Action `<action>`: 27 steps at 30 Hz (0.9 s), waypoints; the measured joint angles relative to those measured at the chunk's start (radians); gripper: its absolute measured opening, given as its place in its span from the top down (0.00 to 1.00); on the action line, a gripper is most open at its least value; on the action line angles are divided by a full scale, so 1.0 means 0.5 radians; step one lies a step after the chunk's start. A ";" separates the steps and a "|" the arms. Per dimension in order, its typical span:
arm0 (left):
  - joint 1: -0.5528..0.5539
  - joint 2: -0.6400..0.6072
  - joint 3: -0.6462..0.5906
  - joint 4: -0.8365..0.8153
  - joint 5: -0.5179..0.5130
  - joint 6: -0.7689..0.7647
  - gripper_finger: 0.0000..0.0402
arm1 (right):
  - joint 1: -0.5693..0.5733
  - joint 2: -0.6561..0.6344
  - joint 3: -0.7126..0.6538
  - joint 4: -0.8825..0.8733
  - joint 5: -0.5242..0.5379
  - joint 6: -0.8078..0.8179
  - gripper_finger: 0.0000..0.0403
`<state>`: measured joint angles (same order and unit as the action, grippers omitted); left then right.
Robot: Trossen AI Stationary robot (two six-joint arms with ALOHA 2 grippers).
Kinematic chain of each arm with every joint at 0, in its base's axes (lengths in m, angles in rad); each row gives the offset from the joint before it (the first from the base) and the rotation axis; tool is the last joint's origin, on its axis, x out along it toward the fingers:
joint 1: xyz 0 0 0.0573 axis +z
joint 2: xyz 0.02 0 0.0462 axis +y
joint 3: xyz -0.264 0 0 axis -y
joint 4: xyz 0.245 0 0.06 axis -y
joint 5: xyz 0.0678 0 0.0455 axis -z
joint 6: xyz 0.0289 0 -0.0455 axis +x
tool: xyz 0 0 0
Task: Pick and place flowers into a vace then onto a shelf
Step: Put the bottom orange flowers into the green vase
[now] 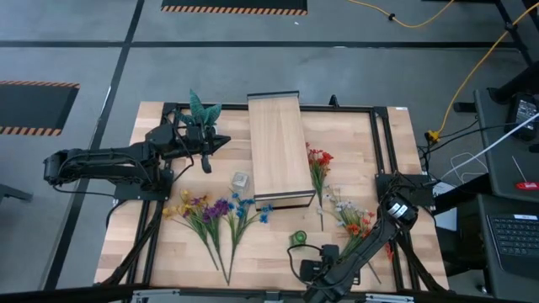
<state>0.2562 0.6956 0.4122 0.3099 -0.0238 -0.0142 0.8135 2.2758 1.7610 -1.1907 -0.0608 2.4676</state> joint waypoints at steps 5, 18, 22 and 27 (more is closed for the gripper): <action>0.000 0.001 0.000 -0.001 -0.001 -0.003 0.99 | 0.000 0.043 0.009 0.008 -0.001 -0.014 0.46; 0.000 0.000 0.000 0.000 -0.001 -0.002 0.99 | -0.008 0.063 0.006 0.046 0.063 -0.034 0.71; 0.000 0.000 0.000 0.000 -0.001 -0.002 0.99 | -0.010 0.065 0.005 0.052 0.063 -0.043 0.83; 0.000 0.000 0.000 0.000 -0.002 -0.001 0.99 | -0.010 0.064 0.003 0.049 0.059 -0.076 0.96</action>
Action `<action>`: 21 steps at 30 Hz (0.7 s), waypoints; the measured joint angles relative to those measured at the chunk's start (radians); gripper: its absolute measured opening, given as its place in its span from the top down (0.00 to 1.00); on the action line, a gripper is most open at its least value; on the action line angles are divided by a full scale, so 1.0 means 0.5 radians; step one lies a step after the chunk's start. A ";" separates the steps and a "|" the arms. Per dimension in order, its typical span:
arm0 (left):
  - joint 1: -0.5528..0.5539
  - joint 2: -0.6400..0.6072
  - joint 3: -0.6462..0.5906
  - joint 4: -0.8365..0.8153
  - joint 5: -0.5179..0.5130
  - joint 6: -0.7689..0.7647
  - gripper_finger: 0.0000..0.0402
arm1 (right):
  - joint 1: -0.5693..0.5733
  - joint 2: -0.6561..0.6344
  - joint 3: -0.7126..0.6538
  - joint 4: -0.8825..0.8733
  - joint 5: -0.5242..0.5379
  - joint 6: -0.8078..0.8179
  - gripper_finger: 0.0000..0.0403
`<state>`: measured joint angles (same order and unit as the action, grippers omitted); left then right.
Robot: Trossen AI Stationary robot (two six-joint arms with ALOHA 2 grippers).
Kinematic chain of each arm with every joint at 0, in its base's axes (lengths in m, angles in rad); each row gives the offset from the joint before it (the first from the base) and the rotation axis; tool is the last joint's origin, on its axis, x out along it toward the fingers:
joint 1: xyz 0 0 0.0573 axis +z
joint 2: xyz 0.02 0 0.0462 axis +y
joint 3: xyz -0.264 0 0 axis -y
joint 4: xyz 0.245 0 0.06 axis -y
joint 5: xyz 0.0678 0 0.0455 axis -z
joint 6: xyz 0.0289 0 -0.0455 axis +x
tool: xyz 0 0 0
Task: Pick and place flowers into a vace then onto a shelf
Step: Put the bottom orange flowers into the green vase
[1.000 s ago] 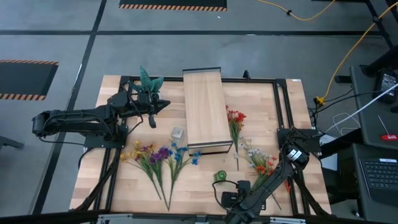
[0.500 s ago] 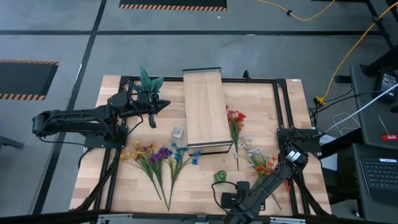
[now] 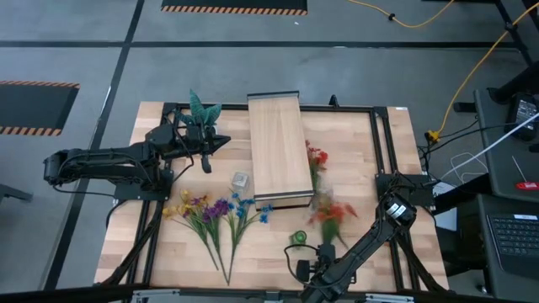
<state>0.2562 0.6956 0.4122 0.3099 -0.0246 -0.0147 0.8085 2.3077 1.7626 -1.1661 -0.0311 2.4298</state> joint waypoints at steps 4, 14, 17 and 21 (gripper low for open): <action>0.000 0.000 0.000 0.000 0.000 0.000 0.99 | 0.001 0.000 0.000 -0.005 -0.003 0.002 0.98; 0.000 0.000 0.000 0.000 0.000 0.000 0.99 | 0.004 0.001 -0.001 -0.016 0.008 -0.005 0.87; 0.000 0.000 0.000 0.000 0.000 0.000 0.99 | 0.004 0.001 0.004 -0.020 0.009 -0.006 0.85; 0.000 0.000 0.000 0.000 0.000 -0.001 0.99 | 0.004 0.001 0.004 -0.028 0.011 -0.007 0.82</action>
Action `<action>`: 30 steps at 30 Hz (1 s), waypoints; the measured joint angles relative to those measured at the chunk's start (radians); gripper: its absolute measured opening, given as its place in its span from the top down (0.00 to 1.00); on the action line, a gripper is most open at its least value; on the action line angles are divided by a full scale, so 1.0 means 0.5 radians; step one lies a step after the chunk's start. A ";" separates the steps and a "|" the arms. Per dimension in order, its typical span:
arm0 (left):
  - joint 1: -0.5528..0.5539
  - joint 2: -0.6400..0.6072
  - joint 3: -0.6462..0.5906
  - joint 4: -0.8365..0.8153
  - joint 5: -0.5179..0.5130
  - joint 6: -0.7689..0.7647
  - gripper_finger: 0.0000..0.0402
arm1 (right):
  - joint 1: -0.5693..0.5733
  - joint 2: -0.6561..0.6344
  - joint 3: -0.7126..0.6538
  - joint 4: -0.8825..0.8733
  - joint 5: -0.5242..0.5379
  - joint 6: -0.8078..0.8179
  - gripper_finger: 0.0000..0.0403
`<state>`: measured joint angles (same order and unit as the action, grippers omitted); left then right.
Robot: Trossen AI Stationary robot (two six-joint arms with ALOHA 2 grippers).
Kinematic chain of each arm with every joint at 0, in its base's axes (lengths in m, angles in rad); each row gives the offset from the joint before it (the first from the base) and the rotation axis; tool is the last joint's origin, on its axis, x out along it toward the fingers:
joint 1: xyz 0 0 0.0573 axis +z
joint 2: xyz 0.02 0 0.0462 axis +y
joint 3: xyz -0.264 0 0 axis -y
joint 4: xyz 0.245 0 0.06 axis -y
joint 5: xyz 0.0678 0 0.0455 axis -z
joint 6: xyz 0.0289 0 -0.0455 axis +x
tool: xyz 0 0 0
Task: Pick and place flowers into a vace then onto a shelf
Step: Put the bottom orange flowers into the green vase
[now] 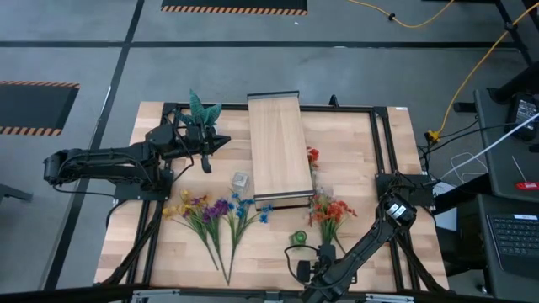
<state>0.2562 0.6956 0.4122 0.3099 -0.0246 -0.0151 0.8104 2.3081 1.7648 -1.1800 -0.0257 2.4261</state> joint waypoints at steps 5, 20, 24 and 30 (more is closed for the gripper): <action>0.000 0.000 0.000 0.000 0.000 0.000 0.99 | -0.001 -0.006 0.000 -0.021 0.005 0.000 0.77; 0.000 0.000 0.000 0.001 0.000 -0.034 0.99 | -0.047 -0.003 0.001 -0.128 0.216 -0.107 0.67; 0.000 0.000 0.000 0.001 -0.001 -0.034 0.99 | -0.043 -0.002 -0.003 -0.155 0.341 -0.106 0.67; 0.000 0.000 0.000 0.001 -0.001 -0.034 0.99 | -0.047 0.001 -0.003 -0.227 0.392 -0.105 0.67</action>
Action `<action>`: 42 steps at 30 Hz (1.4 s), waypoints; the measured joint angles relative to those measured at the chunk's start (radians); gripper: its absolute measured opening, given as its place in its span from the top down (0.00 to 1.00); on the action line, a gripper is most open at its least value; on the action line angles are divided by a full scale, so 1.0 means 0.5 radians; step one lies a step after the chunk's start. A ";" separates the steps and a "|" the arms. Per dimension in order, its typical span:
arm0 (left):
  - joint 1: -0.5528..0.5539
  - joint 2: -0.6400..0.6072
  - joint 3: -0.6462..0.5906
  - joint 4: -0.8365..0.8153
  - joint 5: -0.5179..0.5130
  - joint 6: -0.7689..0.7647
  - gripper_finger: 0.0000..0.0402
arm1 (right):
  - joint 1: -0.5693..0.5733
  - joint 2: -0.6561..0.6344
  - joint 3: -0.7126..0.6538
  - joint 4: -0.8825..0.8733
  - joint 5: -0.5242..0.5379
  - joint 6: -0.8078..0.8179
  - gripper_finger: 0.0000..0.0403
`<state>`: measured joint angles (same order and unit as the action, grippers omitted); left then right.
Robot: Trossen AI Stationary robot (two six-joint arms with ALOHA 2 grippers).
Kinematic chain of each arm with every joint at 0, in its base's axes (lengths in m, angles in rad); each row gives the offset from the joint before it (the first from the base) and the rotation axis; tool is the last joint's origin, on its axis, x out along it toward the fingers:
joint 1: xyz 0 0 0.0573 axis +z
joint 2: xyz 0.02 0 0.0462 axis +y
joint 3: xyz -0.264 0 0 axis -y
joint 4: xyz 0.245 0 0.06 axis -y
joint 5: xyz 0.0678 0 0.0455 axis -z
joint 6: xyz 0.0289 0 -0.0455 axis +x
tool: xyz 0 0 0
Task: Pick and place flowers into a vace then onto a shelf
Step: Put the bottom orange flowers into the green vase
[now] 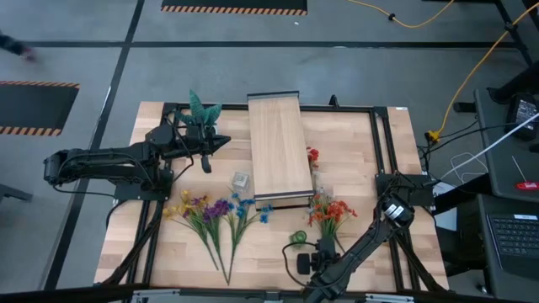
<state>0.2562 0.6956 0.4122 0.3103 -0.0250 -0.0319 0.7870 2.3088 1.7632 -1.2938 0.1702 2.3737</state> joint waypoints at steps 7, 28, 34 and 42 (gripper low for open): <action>0.000 0.000 0.000 0.000 0.000 -0.003 0.99 | -0.019 -0.002 -0.043 -0.068 0.055 0.009 0.67; 0.000 0.000 0.000 0.001 0.000 -0.014 0.99 | -0.039 -0.002 -0.046 -0.117 0.005 0.060 0.96; 0.000 0.000 0.000 0.001 0.000 -0.014 0.99 | -0.037 0.008 0.033 -0.351 -0.136 0.062 0.98; 0.000 0.000 0.000 0.001 0.000 -0.015 0.99 | -0.030 -0.029 0.168 -0.548 -0.075 0.063 0.99</action>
<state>0.2562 0.6956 0.4122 0.3107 -0.0248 -0.0392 0.7722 2.2945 1.8473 -1.5678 0.1326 2.4053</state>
